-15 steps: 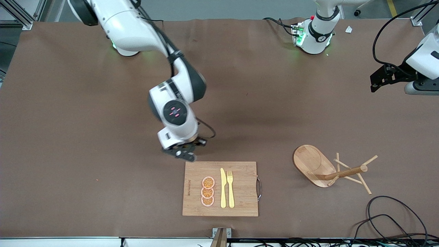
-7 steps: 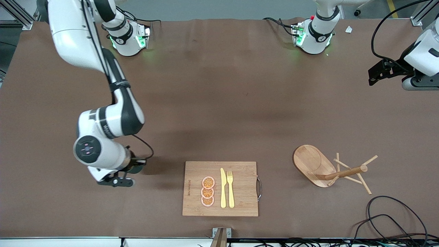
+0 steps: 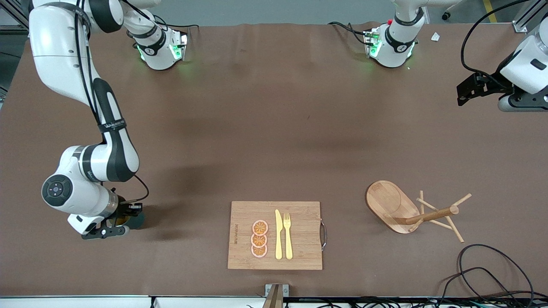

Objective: Transfer cup from left to right arm and place
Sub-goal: 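Lift the teal cup with the right gripper and carry it sideways, then set the teal cup down on the table and open the right gripper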

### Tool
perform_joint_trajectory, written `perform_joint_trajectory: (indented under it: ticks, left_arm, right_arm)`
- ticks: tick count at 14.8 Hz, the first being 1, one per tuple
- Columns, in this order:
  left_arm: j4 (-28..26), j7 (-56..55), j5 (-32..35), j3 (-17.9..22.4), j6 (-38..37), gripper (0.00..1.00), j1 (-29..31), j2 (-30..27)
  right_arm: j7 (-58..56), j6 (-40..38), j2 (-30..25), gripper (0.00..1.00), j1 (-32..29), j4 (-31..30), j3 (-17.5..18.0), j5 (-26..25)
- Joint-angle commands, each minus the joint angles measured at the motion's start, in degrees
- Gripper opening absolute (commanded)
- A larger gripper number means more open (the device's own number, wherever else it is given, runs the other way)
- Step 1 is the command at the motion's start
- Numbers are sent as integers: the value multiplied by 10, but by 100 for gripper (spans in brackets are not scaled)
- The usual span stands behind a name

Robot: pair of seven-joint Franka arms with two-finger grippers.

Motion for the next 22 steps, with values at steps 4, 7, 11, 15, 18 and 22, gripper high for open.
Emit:
perform_joint_trajectory:
  ticks: [4,7,11,15,18,22]
  left_arm:
    - [-10,4,-9,-9,13,100,0,-13]
    - [-8,4,-9,-9,13,100,2,-10]
    - [-10,4,-9,-9,19,100,2,-9]
    - [-11,7,-9,-9,19,100,5,-10]
    - [-11,7,-9,-9,19,100,5,-10]
    - [-12,7,-9,-9,19,100,5,-9]
  right_arm:
    - [-8,16,-25,35,-9,-40,13,-4]
    - [-11,15,-33,100,-11,-26,13,1]
    - [-8,-16,-93,100,-16,-26,13,0]
    - [-10,-95,-180,100,-18,-32,12,-9]
    - [3,-190,-249,100,-18,-31,7,-19]
    - [41,-235,-336,100,-39,-56,7,-18]
